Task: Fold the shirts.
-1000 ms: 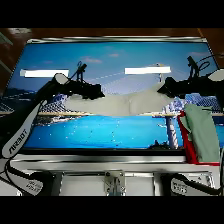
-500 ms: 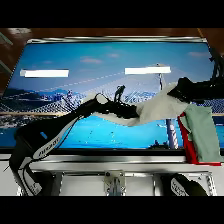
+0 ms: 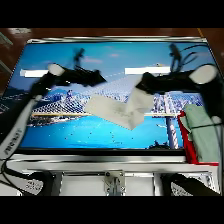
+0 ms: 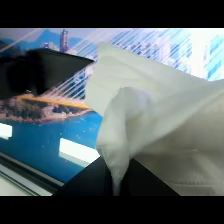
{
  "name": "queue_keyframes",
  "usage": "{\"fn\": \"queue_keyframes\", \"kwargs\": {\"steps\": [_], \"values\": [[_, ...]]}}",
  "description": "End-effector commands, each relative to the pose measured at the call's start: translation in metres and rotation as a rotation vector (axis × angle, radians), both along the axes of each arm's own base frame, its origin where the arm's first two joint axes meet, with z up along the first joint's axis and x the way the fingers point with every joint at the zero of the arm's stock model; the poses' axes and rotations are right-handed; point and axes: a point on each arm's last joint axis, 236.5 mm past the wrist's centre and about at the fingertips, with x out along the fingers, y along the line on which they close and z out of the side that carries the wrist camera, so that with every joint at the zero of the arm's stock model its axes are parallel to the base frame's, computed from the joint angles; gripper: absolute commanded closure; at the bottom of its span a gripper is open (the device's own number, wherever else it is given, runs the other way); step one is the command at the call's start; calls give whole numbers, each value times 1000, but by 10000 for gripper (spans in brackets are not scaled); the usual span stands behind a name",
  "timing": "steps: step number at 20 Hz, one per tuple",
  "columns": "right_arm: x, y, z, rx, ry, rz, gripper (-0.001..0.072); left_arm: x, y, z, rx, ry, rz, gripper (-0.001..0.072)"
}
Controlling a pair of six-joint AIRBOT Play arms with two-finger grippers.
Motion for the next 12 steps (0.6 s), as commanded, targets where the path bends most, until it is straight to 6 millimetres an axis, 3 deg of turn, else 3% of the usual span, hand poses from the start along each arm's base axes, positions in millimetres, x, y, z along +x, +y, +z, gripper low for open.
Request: {"fn": "queue_keyframes", "kwargs": {"steps": [1,3,4,5,6,7,8,10,12], "values": [[34,94,-48,147,14,-2,647,18,154,87,75,-148,234,675],[42,142,-87,248,80,-34,619,4,215,130,86,-215,336,675],[44,159,-107,296,130,-65,435,-6,238,147,95,-239,373,674],[44,172,-123,343,176,-74,189,-16,253,158,105,-251,394,674],[40,179,-131,373,200,-45,143,-26,264,166,119,-256,406,674],[35,176,-135,379,213,-3,144,-35,273,168,141,-252,410,674],[32,164,-137,358,220,39,145,-43,279,167,166,-242,408,673],[34,116,-140,281,249,73,145,-53,282,159,213,-214,387,673],[31,42,-147,138,309,56,145,-58,277,152,231,-190,358,674]]}}
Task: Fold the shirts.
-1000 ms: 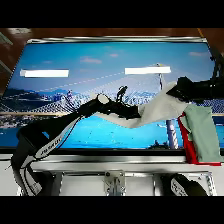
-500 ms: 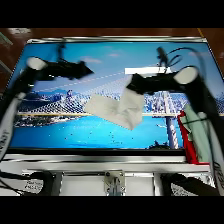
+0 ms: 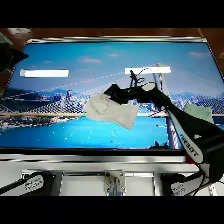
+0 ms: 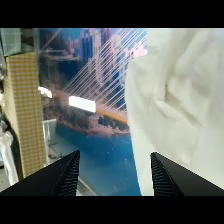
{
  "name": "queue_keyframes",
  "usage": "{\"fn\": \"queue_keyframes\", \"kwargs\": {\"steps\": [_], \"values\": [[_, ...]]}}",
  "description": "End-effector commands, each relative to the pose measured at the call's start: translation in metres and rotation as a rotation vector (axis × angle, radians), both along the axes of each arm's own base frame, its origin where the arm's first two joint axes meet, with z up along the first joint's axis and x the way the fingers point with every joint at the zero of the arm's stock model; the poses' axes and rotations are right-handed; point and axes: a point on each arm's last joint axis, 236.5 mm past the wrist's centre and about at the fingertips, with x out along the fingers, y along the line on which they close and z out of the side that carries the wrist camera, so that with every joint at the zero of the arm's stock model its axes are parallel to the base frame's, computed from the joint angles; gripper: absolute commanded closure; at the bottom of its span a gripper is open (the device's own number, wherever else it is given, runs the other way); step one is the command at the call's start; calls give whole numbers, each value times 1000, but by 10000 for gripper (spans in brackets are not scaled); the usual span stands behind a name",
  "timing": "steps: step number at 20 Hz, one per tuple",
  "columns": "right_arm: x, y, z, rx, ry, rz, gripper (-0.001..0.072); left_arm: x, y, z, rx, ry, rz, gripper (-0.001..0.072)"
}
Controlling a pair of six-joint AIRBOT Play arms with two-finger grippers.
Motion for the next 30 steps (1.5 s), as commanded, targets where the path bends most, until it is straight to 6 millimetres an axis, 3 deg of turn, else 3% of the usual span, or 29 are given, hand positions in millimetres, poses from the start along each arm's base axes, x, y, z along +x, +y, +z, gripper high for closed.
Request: {"fn": "queue_keyframes", "kwargs": {"steps": [1,3,4,5,6,9,12,13,14,15,17,18,20,21,23,25,27,29,30], "values": [[-25,-111,-27,-244,144,64,145,-17,6,-7,51,48,-14,673],[-64,-199,-53,-504,317,84,86,-17,-1,-8,53,47,-31,673],[-83,-218,-65,-566,383,114,33,-17,-6,-8,53,47,-42,673],[-97,-219,-76,-564,420,128,33,-18,-12,-8,53,46,-54,673],[-99,-207,-87,-516,415,108,33,-18,-17,-8,54,46,-67,673],[-82,-154,-110,-320,358,-12,33,-20,-36,-7,55,44,-109,673],[-70,-131,-129,-272,365,-65,34,-21,-45,-7,54,42,-130,673],[-64,-121,-132,-243,358,-90,79,-21,-46,-7,54,42,-132,673],[-53,-112,-127,-200,324,-110,343,-21,-46,-7,54,42,-132,673],[-43,-105,-116,-152,284,-124,660,-21,-47,-7,53,42,-132,673],[-14,-103,-71,-85,103,-86,649,-21,-47,-7,53,42,-132,673],[-3,-109,-36,-63,17,-56,649,-21,-47,-7,53,42,-132,673],[12,-139,36,-64,-94,-52,649,-21,-47,-7,53,42,-133,673],[14,-167,71,-95,-113,-88,649,-21,-47,-7,53,42,-133,673],[7,-237,119,-233,-124,-186,648,-21,-47,-7,52,42,-133,673],[-15,-315,151,-370,-97,-304,648,-21,-47,-7,52,42,-133,673],[-44,-377,178,-433,-76,-401,648,-21,-47,-7,52,42,-134,673],[-72,-431,186,-480,-29,-508,648,-21,-47,-7,53,41,-134,673],[-89,-457,178,-512,28,-557,649,-21,-47,-7,53,41,-134,673]]}}
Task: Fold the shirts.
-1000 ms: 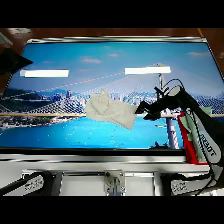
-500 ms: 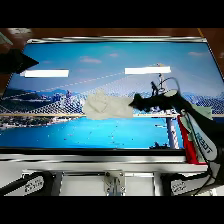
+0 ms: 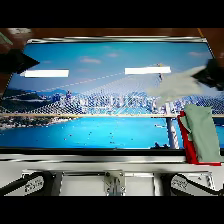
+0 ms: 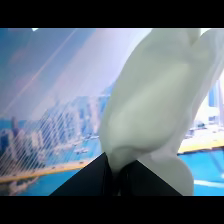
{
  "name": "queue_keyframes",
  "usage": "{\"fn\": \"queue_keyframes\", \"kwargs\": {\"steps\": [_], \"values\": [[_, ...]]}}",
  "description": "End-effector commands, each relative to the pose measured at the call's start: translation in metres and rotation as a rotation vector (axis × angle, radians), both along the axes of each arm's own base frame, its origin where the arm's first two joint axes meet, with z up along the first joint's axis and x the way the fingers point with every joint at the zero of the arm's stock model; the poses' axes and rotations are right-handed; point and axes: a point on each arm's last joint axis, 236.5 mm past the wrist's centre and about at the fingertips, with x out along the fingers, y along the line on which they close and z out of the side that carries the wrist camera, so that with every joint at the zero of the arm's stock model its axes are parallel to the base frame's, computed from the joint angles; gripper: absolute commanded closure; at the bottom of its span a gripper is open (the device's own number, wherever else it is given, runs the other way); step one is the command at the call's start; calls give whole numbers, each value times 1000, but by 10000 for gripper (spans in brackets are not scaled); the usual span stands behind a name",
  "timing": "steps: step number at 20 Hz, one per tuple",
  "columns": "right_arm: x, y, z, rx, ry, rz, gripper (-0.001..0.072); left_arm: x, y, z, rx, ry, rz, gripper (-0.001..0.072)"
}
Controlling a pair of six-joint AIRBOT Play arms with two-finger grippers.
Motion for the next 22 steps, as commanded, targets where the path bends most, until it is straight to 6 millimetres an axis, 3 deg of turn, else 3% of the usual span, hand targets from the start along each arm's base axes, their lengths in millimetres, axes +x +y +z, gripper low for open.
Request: {"fn": "queue_keyframes", "kwargs": {"steps": [1,4,7,9,11,16,17,18,19,21,22], "values": [[-75,-95,-4,-106,180,-216,648,0,0,1,0,-2,0,673],[-134,-157,-30,-214,376,-367,648,-3,-2,0,-1,5,-9,673],[-170,-186,-42,-245,470,-461,648,-6,-3,-1,0,17,-20,673],[-193,-180,-67,-184,565,-461,648,-6,-3,-1,0,17,-20,673],[-217,-158,-96,-94,666,-442,646,-6,-5,0,-10,15,-24,673],[-290,-126,-176,-105,875,-527,638,-7,-13,4,-34,9,-40,673],[-298,-119,-191,-83,893,-555,519,-7,-14,4,-34,9,-43,673],[-301,-114,-202,-68,893,-561,240,-7,-14,4,-34,9,-42,673],[-302,-114,-206,-68,888,-547,129,-7,-14,4,-35,8,-42,673],[-294,-132,-190,-128,834,-571,128,-7,-14,4,-34,9,-42,673],[-278,-147,-173,-165,752,-602,128,-6,-15,3,-28,7,-49,673]]}}
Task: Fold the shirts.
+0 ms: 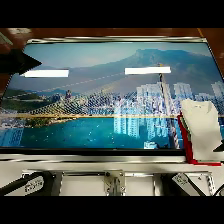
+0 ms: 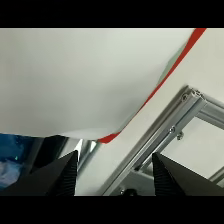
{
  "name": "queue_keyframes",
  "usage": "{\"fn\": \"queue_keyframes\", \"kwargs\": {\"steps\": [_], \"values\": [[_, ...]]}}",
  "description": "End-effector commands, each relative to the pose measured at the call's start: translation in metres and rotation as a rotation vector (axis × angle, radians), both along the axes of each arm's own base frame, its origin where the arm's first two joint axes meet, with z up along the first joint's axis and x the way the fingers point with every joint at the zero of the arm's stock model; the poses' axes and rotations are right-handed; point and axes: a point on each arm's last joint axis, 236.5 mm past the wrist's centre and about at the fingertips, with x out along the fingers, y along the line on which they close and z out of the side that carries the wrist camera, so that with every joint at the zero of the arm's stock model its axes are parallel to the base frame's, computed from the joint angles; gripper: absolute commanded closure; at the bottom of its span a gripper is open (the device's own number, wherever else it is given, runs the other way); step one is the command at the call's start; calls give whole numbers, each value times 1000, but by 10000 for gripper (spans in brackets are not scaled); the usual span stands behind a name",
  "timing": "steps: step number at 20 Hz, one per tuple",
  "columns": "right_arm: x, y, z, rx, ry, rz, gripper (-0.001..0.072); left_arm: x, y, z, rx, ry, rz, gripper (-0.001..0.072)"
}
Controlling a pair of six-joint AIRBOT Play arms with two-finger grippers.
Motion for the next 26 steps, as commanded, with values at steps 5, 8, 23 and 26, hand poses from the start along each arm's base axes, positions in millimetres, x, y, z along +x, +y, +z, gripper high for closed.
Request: {"fn": "queue_keyframes", "kwargs": {"steps": [5,8,23,26], "values": [[183,-14,156,-428,-725,317,165,-6,-22,-80,382,141,-98,674],[224,84,133,-401,-618,721,115,-18,-23,-147,769,311,-105,601],[198,168,26,-135,-157,966,31,-47,-89,-194,665,450,-311,110],[198,168,26,-135,-157,966,31,-45,-85,-194,667,451,-302,110]]}}
